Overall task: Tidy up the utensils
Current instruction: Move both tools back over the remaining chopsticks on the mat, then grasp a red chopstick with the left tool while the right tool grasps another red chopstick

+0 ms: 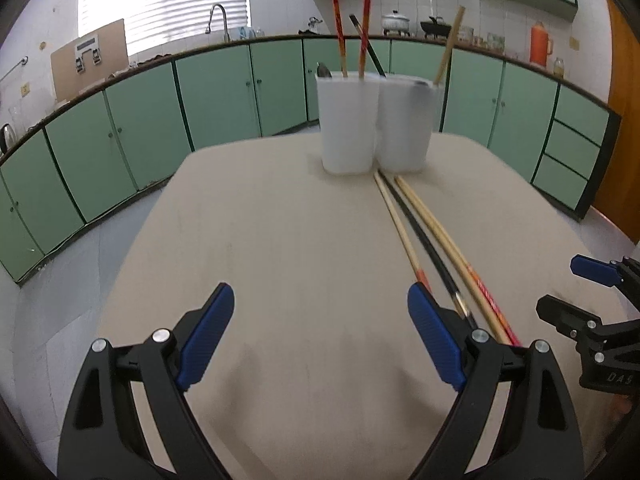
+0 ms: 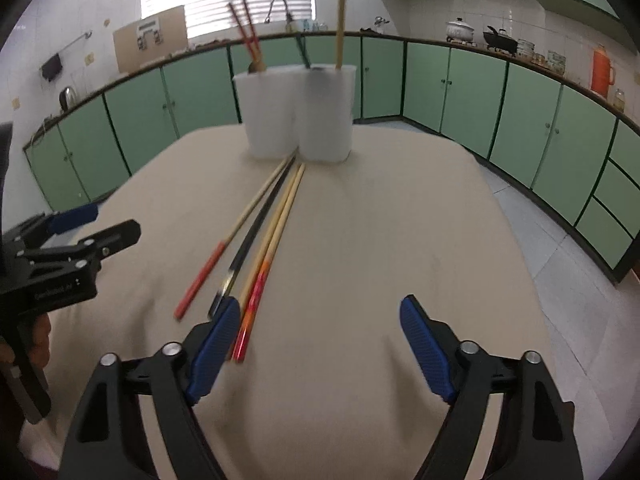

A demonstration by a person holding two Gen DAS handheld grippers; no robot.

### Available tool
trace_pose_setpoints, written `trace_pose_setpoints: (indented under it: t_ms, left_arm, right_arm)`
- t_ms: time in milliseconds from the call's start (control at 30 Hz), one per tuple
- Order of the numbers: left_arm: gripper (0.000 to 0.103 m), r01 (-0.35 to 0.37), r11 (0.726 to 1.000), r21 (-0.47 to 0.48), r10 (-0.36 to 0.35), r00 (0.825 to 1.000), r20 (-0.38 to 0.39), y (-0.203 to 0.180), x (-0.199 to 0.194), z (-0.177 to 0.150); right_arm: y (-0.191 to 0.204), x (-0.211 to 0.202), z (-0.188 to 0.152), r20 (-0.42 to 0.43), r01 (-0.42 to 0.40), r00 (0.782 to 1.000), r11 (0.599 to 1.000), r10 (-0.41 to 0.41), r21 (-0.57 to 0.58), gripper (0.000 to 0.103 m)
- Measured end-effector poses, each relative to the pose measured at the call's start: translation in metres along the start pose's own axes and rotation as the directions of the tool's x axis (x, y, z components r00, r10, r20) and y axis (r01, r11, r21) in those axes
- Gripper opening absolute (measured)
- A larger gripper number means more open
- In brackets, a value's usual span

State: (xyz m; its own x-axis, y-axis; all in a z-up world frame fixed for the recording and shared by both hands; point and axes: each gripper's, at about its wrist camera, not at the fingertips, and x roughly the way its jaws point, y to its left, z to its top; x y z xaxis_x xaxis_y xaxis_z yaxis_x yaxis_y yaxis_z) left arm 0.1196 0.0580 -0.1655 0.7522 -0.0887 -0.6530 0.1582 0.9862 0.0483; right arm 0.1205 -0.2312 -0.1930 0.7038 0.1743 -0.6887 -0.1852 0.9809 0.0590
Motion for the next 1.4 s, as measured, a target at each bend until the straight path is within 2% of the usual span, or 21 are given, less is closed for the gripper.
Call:
trace_pose_setpoints:
  t_ms: [200, 367, 633, 733, 967, 1167, 1267, 1333, 1400]
  left_arm:
    - [0.086, 0.004, 1.0, 0.008, -0.003, 1.0, -0.018, -0.012, 0.0, -0.012]
    - [0.085, 0.0, 1.0, 0.016, 0.0, 1.0, -0.023, -0.017, 0.003, -0.013]
    - [0.083, 0.007, 1.0, 0.014, -0.007, 0.999, -0.038, -0.019, 0.005, -0.012]
    - [0.083, 0.019, 1.0, 0.017, -0.019, 0.999, -0.038, -0.022, 0.005, -0.012]
    - [0.079, 0.082, 0.996, 0.026, -0.081, 0.996, -0.048, -0.031, 0.005, -0.012]
    - [0.078, 0.137, 0.989, 0.053, -0.132, 0.987, -0.088, -0.039, 0.011, -0.013]
    - [0.075, 0.164, 0.984, 0.067, -0.154, 0.98, -0.13, -0.046, 0.018, -0.016]
    - [0.068, 0.161, 0.984, 0.078, -0.146, 0.976, -0.162, -0.05, 0.024, -0.018]
    - [0.067, 0.161, 0.984, 0.077, -0.145, 0.974, -0.174, -0.052, 0.028, -0.018]
  right_arm:
    - [0.012, 0.001, -0.008, -0.03, -0.026, 0.999, 0.999, 0.025, -0.025, 0.055]
    - [0.017, 0.006, -0.012, -0.068, -0.058, 0.996, 0.998, 0.056, -0.037, 0.045]
    - [0.03, 0.012, -0.019, -0.097, -0.06, 0.994, 0.996, 0.053, -0.063, 0.04]
    - [0.03, 0.013, -0.019, -0.094, -0.058, 0.994, 0.996, 0.052, -0.062, 0.035]
    - [0.029, 0.012, -0.02, -0.085, -0.044, 0.996, 0.996, 0.038, -0.079, 0.007]
    - [0.015, 0.013, -0.017, -0.084, -0.011, 0.996, 0.999, 0.007, -0.047, 0.006]
    - [0.009, 0.014, -0.015, -0.086, -0.009, 0.996, 1.0, 0.007, -0.028, 0.006]
    - [0.007, 0.014, -0.015, -0.086, -0.011, 0.996, 1.0, 0.008, -0.024, 0.006]
    - [0.007, 0.015, -0.015, -0.085, -0.012, 0.996, 1.0, 0.01, -0.025, 0.006]
